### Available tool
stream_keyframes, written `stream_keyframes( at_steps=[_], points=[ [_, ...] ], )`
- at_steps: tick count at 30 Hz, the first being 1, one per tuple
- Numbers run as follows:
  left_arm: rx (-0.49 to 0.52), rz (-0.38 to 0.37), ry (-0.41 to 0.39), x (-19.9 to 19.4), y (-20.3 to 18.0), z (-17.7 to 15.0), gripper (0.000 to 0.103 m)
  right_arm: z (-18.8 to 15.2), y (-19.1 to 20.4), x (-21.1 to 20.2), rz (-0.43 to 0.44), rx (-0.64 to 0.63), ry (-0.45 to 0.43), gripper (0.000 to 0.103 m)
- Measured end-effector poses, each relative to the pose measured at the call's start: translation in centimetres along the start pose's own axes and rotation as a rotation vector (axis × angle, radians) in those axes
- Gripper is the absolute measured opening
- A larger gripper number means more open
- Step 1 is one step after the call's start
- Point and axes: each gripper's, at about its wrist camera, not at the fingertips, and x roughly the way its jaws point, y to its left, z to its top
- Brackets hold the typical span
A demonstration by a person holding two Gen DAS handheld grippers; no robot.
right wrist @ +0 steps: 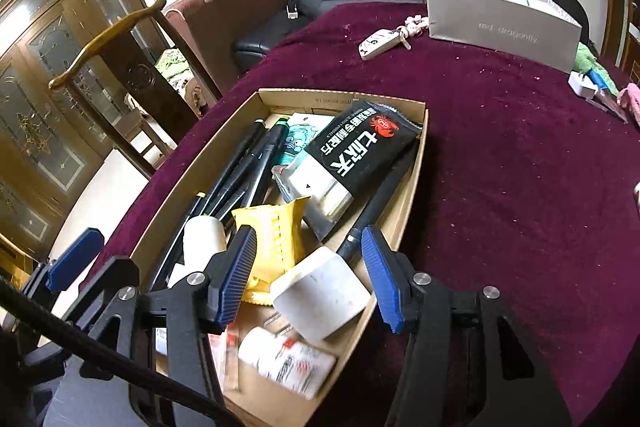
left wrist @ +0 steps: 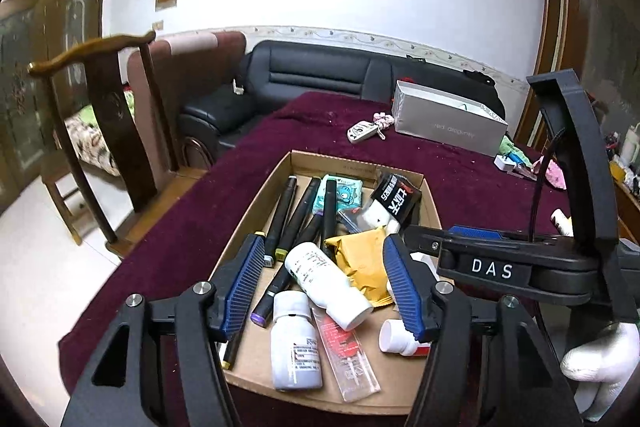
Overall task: Organize objects
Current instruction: 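Move both tools back toward the yellow jar and white spray bottle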
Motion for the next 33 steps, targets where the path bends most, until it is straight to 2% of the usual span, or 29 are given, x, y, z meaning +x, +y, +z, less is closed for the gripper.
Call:
stream_keyframes(
  at_steps=[11,19,25,33],
  points=[
    [0.108,0.021,-0.025,-1.9,-3.9,0.1,0.058,-1.2,-3.0,-3.1,-0.016,0.048,-0.039,0.054],
    [0.173,0.014,-0.014,-2.0,-7.2,0.2,0.061,-1.8,-7.9,-5.4,-0.052,0.119,-0.071,0.054],
    [0.241,-0.014,0.015,-1.1,-10.9,0.0,0.061,-2.0,-14.0,-7.7,-0.106,0.215,-0.106,0.054],
    [0.329,-0.062,0.060,0.3,-16.0,-0.4,0.061,-3.2,-24.9,-12.5,-0.200,0.386,-0.176,0.054]
  ],
)
